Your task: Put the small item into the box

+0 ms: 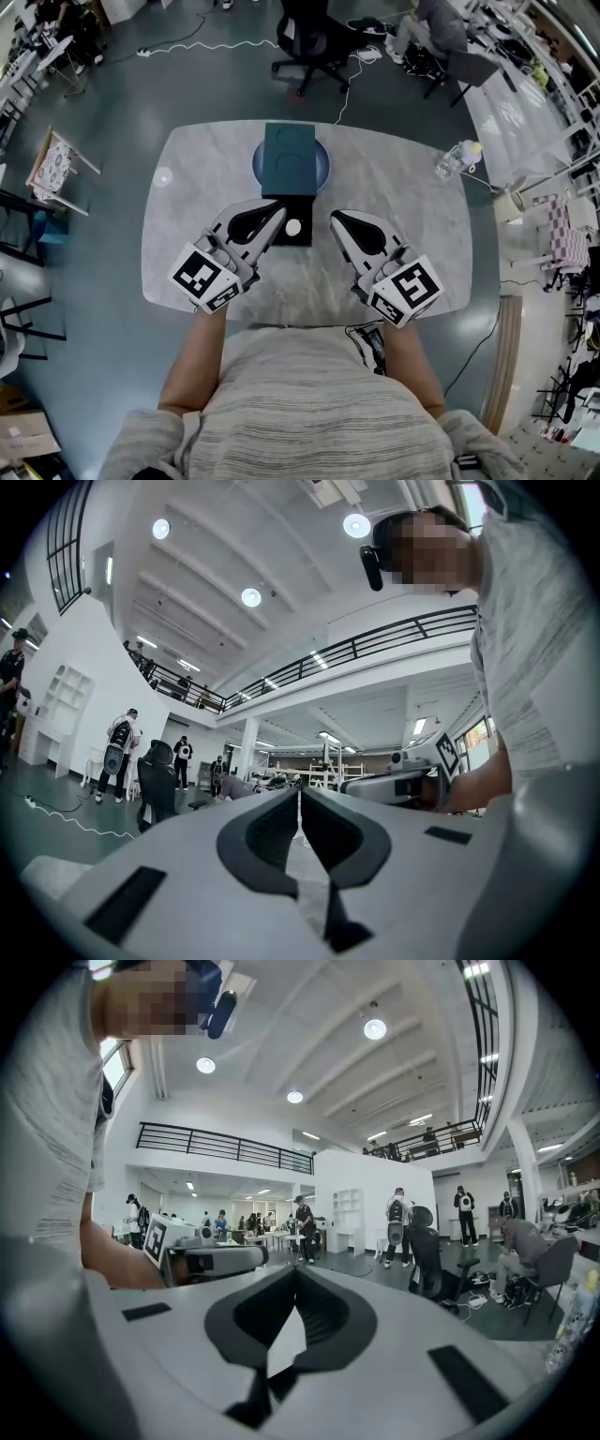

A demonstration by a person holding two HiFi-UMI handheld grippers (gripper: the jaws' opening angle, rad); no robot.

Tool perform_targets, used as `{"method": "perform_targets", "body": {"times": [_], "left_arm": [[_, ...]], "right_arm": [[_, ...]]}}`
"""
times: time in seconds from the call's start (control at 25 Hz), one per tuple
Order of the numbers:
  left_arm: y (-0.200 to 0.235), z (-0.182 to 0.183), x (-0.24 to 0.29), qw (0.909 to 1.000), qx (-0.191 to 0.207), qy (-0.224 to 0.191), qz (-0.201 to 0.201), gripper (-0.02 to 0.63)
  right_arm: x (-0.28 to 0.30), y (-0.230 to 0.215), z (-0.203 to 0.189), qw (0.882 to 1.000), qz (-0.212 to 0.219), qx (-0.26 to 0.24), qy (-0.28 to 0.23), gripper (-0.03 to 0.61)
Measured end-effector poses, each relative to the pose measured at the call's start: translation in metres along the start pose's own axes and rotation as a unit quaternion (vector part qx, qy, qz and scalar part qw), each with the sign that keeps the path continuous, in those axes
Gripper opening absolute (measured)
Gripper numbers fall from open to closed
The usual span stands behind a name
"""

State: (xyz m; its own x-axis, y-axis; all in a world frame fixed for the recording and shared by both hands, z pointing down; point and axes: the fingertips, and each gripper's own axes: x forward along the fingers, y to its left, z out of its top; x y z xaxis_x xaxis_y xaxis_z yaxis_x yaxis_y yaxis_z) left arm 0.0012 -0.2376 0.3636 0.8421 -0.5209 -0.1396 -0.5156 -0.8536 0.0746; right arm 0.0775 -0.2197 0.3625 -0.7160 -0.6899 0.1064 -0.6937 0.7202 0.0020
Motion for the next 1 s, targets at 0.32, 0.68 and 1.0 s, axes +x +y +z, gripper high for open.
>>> {"method": "perform_targets", "body": {"times": [0.32, 0.68, 1.0], "left_arm": [[-0.0026, 0.0008, -0.0001, 1.0000, 0.000, 0.002, -0.001, 0.026], [-0.0013, 0.0001, -0.0031, 1.0000, -0.001, 0.003, 0.000, 0.025], [-0.0004, 0.0002, -0.0038, 0.9999, -0.004, -0.004, 0.008, 0.025]], "right_arm": [[-0.0007, 0.0006, 0.0070, 1.000, -0.001, -0.004, -0.007, 0.018], [0.0005, 0.0000, 0.0052, 1.000, -0.010, -0.016, 0.001, 0.018], [-0.0050, -0.0040, 0.0046, 1.000, -0.010, -0.010, -0.003, 0.018]]}}
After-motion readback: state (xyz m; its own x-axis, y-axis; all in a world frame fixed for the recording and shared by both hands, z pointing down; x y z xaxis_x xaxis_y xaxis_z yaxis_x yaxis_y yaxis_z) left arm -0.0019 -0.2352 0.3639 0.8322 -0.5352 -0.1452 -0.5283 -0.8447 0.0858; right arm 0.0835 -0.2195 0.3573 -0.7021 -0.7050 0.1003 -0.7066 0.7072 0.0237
